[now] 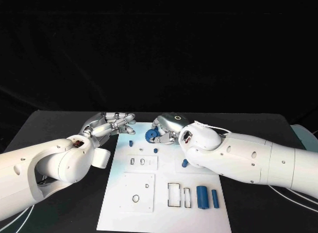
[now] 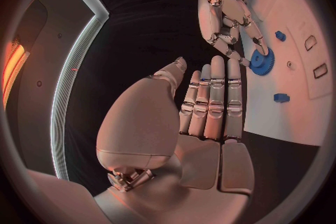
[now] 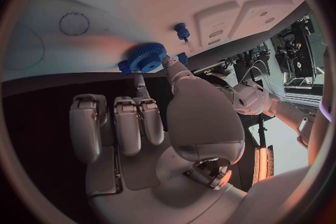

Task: Assemble the parts on the task board

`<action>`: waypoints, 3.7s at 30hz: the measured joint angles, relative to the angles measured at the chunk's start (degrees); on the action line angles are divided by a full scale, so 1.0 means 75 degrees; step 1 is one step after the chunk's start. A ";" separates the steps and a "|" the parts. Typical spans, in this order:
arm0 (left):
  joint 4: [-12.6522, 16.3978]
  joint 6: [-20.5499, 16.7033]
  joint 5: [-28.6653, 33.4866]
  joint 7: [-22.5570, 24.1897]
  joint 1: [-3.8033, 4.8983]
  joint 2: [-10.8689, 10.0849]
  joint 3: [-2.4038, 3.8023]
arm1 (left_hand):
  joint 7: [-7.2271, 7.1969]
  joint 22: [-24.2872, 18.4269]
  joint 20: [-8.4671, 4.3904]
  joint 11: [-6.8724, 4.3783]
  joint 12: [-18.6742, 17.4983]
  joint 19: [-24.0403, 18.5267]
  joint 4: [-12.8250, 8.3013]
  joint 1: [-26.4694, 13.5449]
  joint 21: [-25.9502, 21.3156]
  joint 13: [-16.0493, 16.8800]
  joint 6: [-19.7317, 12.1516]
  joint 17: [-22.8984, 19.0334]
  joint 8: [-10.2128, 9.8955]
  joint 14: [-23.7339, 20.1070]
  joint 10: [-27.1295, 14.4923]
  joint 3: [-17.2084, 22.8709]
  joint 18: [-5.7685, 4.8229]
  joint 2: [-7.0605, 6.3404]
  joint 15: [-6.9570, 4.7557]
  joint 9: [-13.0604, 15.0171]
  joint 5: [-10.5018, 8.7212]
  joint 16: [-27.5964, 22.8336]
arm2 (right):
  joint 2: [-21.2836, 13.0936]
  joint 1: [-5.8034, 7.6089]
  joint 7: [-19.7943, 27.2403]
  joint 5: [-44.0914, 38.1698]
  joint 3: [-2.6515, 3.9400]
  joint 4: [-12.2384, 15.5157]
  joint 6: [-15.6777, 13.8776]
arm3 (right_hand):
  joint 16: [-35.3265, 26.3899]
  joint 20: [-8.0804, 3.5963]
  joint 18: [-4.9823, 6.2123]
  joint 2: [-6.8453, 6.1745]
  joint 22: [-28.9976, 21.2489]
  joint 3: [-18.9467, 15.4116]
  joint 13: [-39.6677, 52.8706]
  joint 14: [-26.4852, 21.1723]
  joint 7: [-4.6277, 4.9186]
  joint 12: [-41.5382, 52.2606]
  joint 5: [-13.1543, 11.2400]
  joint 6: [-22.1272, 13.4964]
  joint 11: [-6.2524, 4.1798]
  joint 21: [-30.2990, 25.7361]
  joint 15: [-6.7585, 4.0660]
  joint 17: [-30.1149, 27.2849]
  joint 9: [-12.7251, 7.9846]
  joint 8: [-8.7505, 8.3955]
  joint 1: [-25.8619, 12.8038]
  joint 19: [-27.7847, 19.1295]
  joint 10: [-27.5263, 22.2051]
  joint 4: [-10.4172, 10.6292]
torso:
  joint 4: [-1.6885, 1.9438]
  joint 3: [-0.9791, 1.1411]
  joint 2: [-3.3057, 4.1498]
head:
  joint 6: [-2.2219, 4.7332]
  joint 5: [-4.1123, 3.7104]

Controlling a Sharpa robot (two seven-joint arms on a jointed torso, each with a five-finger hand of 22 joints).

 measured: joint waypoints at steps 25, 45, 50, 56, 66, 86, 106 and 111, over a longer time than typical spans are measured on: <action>0.0014 0.0001 0.0002 -0.0017 0.0000 -0.0025 -0.0001 | 0.0000 0.0005 0.0027 0.0028 0.0000 -0.0027 0.0000 0.0000 0.0029 0.0000 0.0000 -0.0001 -0.0030 -0.0027 -0.0028 0.0000 0.0000 0.0000 0.0028 0.0000 0.0000 0.0000 | -0.0069 0.0015 -0.0064 0.0302 0.0006 0.0020 0.0366 | 0.0000 -0.0001 0.0000 0.0161 -0.0002 -0.0137 0.0006 0.0000 -0.0009 0.0000 0.0479 0.0096 -0.0001 0.0001 0.0000 -0.0001 0.0052 -0.0110 -0.0250 0.0000 0.0000 0.0467 | 0.0002 -0.0001 0.0000 | -0.0029 -0.0040; 0.0003 -0.0001 0.0003 -0.0018 0.0000 -0.0068 -0.0001 | 0.0000 0.0004 0.0027 0.0027 0.0000 -0.0027 0.0000 0.0000 0.0029 0.0000 0.0000 -0.0002 -0.0030 -0.0027 -0.0027 0.0000 0.0000 0.0000 0.0027 0.0000 0.0000 -0.0001 | -0.1066 0.0020 0.0148 0.0474 0.0007 0.0911 -0.0496 | 0.0000 -0.0001 0.0000 0.0073 0.0003 -0.0169 0.0004 0.0000 -0.0034 0.0000 0.0626 0.0173 -0.0001 0.0001 0.0000 -0.0002 0.0049 -0.0117 -0.0242 0.0000 0.0000 0.0498 | -0.0002 0.0002 -0.0008 | -0.0027 -0.0026; -0.0091 0.0006 0.0003 -0.0011 0.0000 -0.0093 -0.0002 | 0.0040 0.0010 0.0075 0.0067 -0.0023 -0.0159 0.0000 0.0000 0.0029 0.0000 -0.0041 -0.0021 -0.0059 -0.0201 -0.0067 0.0001 0.0001 0.0000 0.0064 0.0000 0.0000 -0.0018 | -0.1743 0.0153 0.0739 0.1032 0.0019 0.1257 -0.0665 | -0.0002 0.0038 0.0000 0.0089 0.0003 -0.0037 0.0004 0.0000 -0.0065 -0.0145 0.0623 0.0260 -0.0001 -0.0355 -0.0001 0.0004 0.0071 -0.0118 0.0116 -0.0078 0.0000 0.0367 | 0.0001 0.0001 -0.0015 | -0.0014 -0.0082; -0.0470 0.0030 0.0004 0.0035 0.0001 -0.0160 -0.0002 | 0.0070 -0.0072 0.0193 0.0109 -0.0065 -0.0521 -0.0021 0.0030 -0.0091 0.0000 -0.0070 -0.0205 -0.0091 -0.0562 -0.0112 0.0021 0.0001 0.0030 0.0175 0.0000 0.0000 -0.0348 | -0.2648 0.0300 0.1734 0.2153 0.0031 0.1439 -0.0596 | -0.0149 -0.0003 -0.0001 0.0015 0.0002 0.0043 0.0003 0.0000 -0.0065 -0.0370 0.0342 0.0260 -0.0001 -0.0875 -0.0001 0.0004 0.0063 -0.0220 0.0566 -0.0494 0.0000 0.0092 | -0.0034 0.0000 -0.0051 | 0.0000 -0.0144; -0.0909 0.0186 0.0065 0.0128 0.0002 -0.0206 0.0000 | 0.0123 -0.0258 0.0369 0.0163 -0.0131 -0.0833 -0.0041 0.0030 -0.0355 0.0000 -0.0124 -0.0467 -0.0164 -0.0780 -0.0220 0.0041 0.0000 0.0030 0.0261 0.0000 0.0000 -0.0779 | -0.3642 0.0334 0.2749 0.3832 0.0025 0.1433 -0.0151 | -0.0296 0.0022 0.0118 0.0018 0.0001 0.0167 0.0003 0.0000 -0.0065 -0.0630 0.0044 0.0260 -0.0001 -0.1234 -0.0001 0.0003 0.0005 -0.0250 0.1106 -0.0714 0.0000 -0.0267 | -0.0059 0.0036 -0.0125 | -0.0014 -0.0268; -0.0948 0.0348 0.0103 0.0142 0.0002 -0.0167 -0.0003 | 0.0123 -0.0271 0.0369 0.0162 -0.0131 -0.0832 -0.0041 0.0030 -0.0386 0.0000 -0.0124 -0.0478 -0.0163 -0.0779 -0.0220 0.0041 0.0000 0.0030 0.0260 0.0000 0.0000 -0.0784 | -0.3807 -0.0028 0.3133 0.4358 -0.0013 0.0558 0.0232 | -0.0296 0.0023 0.0118 -0.0085 -0.0001 0.0233 0.0002 0.0000 0.0039 -0.0660 0.0082 0.0094 -0.0001 -0.1266 -0.0001 0.0002 -0.0106 -0.0287 0.1324 -0.0713 0.0000 -0.0478 | -0.0067 0.0058 -0.0152 | -0.0048 -0.0392; -0.0928 0.0350 0.0110 0.0132 0.0002 -0.0163 -0.0001 | 0.0123 -0.0283 0.0396 0.0162 -0.0131 -0.0859 -0.0041 0.0030 -0.0416 0.0000 -0.0123 -0.0490 -0.0163 -0.0778 -0.0219 0.0041 0.0000 0.0030 0.0260 0.0000 0.0000 -0.0787 | -0.3498 -0.0334 0.3051 0.4164 -0.0018 0.0330 0.0422 | -0.0296 0.0024 0.0118 -0.0085 -0.0003 0.0211 0.0002 0.0000 0.0073 -0.0692 0.0080 0.0009 0.0026 -0.1299 -0.0001 0.0000 -0.0145 -0.0287 0.1324 -0.0712 -0.0027 -0.0497 | -0.0064 0.0051 -0.0147 | -0.0119 -0.0358; -0.0928 0.0350 0.0112 0.0128 0.0002 -0.0165 -0.0001 | 0.0123 -0.0289 0.0396 0.0162 -0.0131 -0.0859 -0.0041 0.0030 -0.0416 0.0000 -0.0123 -0.0496 -0.0163 -0.0778 -0.0219 0.0041 0.0000 0.0030 0.0260 0.0000 0.0000 -0.0815 | -0.3424 -0.0372 0.3048 0.4145 -0.0018 0.0313 0.0427 | -0.0296 0.0024 0.0118 -0.0085 -0.0003 0.0211 0.0001 0.0000 0.0073 -0.0692 0.0080 0.0009 0.0026 -0.1299 -0.0001 0.0000 -0.0145 -0.0287 0.1324 -0.0712 -0.0027 -0.0497 | -0.0063 0.0051 -0.0147 | -0.0138 -0.0335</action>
